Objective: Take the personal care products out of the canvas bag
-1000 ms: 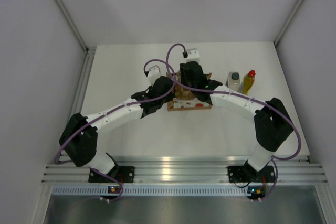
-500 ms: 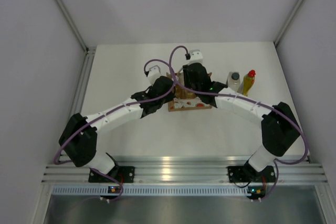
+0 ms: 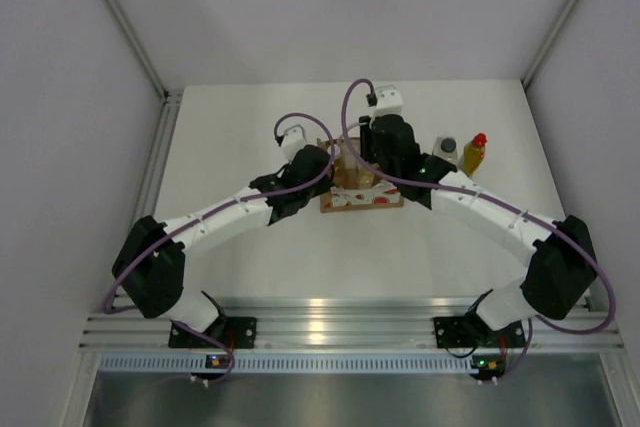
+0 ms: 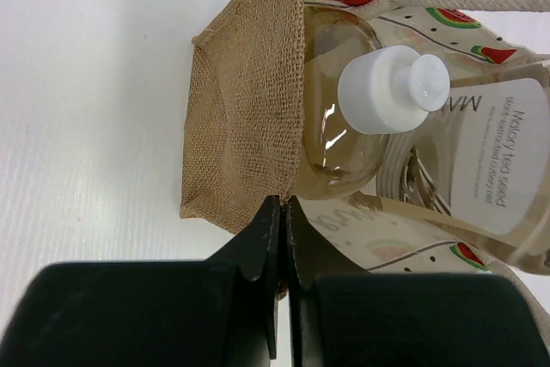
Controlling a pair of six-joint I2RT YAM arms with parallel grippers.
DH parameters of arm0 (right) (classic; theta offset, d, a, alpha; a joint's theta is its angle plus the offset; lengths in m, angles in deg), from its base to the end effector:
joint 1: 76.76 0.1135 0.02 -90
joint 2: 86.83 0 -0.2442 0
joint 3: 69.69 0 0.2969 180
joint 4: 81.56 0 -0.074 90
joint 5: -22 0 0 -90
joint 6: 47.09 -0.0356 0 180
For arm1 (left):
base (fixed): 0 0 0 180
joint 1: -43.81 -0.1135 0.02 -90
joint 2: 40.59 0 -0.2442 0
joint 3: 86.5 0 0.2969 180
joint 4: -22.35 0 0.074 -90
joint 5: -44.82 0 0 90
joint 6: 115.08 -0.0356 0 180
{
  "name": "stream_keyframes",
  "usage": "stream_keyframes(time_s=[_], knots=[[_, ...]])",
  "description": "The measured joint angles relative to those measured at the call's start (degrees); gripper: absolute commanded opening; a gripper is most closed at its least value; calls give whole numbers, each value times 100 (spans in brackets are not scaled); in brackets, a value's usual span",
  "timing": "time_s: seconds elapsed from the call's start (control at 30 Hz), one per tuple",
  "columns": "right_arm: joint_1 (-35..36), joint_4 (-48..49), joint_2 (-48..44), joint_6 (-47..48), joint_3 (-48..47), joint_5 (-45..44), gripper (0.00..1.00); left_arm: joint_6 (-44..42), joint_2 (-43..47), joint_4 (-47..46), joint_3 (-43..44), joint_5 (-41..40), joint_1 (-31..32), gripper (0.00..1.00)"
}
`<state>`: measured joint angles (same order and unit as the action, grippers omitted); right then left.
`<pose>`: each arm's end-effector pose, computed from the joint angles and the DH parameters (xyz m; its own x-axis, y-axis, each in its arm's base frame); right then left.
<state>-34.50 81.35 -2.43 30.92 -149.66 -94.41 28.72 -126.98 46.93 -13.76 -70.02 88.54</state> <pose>0.2998 0.2510 0.2948 -0.3271 -0.0458 -0.9439 -0.2332 0.9718 0.0337 0.2781 -0.2544 0.2214 -0.5858 -0.4504 -0.6737 -0.1160 0.8694 -0.4804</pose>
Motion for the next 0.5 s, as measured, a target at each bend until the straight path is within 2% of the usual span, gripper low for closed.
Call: stream_keyframes(time_s=[0.5], knots=[[2,-1145,-614,188,-743,74,0,9,-2,0,0,22,0,0]])
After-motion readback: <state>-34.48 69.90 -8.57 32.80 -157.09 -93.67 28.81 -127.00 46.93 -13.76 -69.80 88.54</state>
